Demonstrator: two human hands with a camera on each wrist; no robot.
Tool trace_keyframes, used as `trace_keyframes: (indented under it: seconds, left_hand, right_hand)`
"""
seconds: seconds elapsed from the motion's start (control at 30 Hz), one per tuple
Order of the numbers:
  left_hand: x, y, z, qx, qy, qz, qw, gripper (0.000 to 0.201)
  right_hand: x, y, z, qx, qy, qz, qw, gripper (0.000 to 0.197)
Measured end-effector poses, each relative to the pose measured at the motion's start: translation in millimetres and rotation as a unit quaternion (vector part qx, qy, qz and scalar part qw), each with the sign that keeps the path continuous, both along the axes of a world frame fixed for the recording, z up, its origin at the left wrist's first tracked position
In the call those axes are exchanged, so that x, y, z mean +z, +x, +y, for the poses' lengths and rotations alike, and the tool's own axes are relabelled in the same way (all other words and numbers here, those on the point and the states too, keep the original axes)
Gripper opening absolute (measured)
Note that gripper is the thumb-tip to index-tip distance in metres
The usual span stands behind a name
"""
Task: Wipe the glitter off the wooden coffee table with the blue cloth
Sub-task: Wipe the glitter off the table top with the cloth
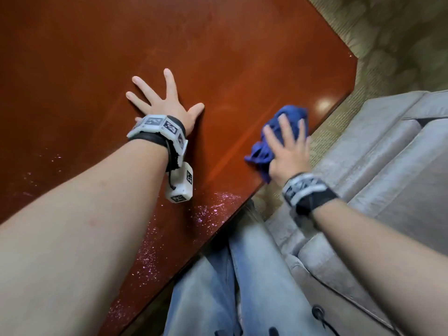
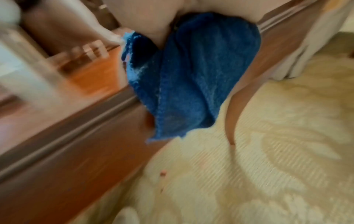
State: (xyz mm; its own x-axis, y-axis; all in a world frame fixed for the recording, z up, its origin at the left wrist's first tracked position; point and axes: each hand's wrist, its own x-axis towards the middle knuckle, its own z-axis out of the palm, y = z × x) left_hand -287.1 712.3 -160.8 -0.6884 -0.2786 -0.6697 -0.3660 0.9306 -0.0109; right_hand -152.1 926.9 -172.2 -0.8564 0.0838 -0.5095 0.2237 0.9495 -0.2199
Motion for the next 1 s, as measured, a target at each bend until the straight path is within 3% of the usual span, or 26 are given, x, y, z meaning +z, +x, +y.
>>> trace_keyframes:
  seconds: [0.1, 0.2, 0.33, 0.43, 0.6, 0.73, 0.87, 1.0]
  left_hand:
    - [-3.2, 10.2, 23.1, -0.01, 0.011, 0.013, 1.0, 0.093]
    - [-7.8, 12.6, 26.1, -0.011, 0.01, 0.019, 1.0, 0.093]
    - [-8.3, 12.6, 22.4, -0.01, 0.002, 0.021, 1.0, 0.093]
    - [-9.5, 12.3, 23.9, -0.012, -0.001, 0.019, 1.0, 0.093]
    - [-10.2, 14.1, 23.5, -0.015, 0.002, 0.021, 1.0, 0.092]
    - [-11.6, 22.0, 18.9, -0.044, 0.012, 0.029, 0.999, 0.091]
    - [-10.1, 29.9, 7.8, -0.077, 0.029, 0.031, 0.996, 0.092]
    - [-7.4, 37.6, -7.2, -0.123, 0.032, 0.029, 0.992, 0.09]
  right_hand:
    - [-5.1, -57.9, 23.9, -0.077, 0.039, 0.051, 0.995, 0.079]
    - [-10.5, -69.2, -13.5, -0.095, 0.041, 0.069, 0.992, 0.076]
    - [-10.0, 8.5, -74.5, 0.099, -0.051, 0.065, 0.992, 0.077]
    - [-9.1, 32.4, -49.0, 0.159, -0.058, 0.027, 0.985, 0.081]
    - [-10.9, -22.5, 21.6, -0.028, -0.012, 0.047, 0.998, 0.086]
    - [-8.3, -46.0, 2.6, -0.097, 0.017, 0.062, 0.993, 0.083]
    - [-13.6, 8.8, -68.0, -0.034, -0.008, 0.09, 0.995, 0.074]
    - [-9.8, 67.0, -96.8, 0.058, -0.045, 0.024, 0.997, 0.081]
